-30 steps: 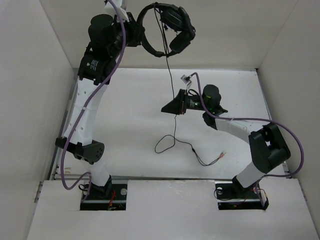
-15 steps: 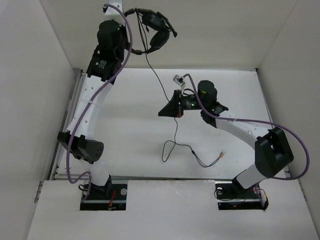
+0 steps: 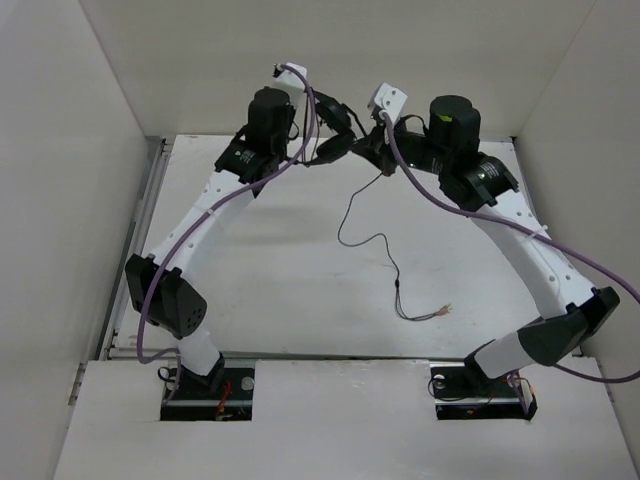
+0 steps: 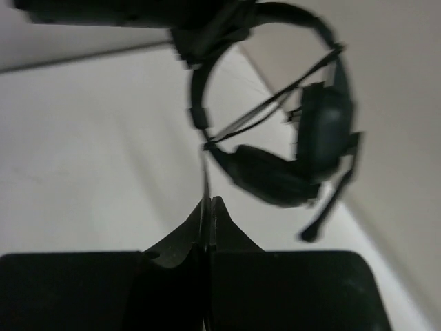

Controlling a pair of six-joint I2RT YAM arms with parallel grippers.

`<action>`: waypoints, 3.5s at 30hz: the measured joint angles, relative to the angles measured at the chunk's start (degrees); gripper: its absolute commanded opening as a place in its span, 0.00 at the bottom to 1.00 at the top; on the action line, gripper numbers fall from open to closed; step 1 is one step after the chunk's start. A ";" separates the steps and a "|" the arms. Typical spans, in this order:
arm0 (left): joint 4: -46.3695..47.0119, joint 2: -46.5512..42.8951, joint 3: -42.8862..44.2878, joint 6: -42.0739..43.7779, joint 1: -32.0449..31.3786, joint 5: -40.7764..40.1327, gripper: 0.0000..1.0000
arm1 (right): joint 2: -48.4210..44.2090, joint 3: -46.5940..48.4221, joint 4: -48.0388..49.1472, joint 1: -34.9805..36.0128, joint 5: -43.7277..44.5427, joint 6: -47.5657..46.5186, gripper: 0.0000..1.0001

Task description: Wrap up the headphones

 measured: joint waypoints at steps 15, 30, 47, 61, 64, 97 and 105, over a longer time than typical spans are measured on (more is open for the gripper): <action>-3.34 -5.14 -3.78 6.80 -12.15 4.94 0.00 | -1.95 -1.88 3.89 -2.56 30.67 -33.20 0.01; -6.73 -10.58 -4.44 5.03 -18.25 15.93 0.00 | 1.68 -2.86 11.74 -6.73 28.02 -27.76 0.06; -15.80 -4.63 21.44 -0.20 -22.82 24.09 0.00 | 1.90 -14.53 21.77 -17.35 -8.17 17.35 0.10; -19.15 2.32 37.07 -5.03 -20.68 26.27 0.00 | 4.07 -35.63 60.57 -14.97 -22.43 62.38 0.44; -19.04 2.78 38.75 -5.42 -19.93 26.25 0.00 | 4.17 -37.90 64.65 -12.85 -22.45 66.49 0.46; -9.20 6.93 40.94 -8.15 -5.77 5.75 0.00 | 4.04 -44.63 64.89 3.78 -24.02 59.76 0.00; 1.14 6.38 31.36 0.50 -4.74 -1.51 0.00 | 1.77 -33.33 41.20 4.66 -23.93 42.32 0.00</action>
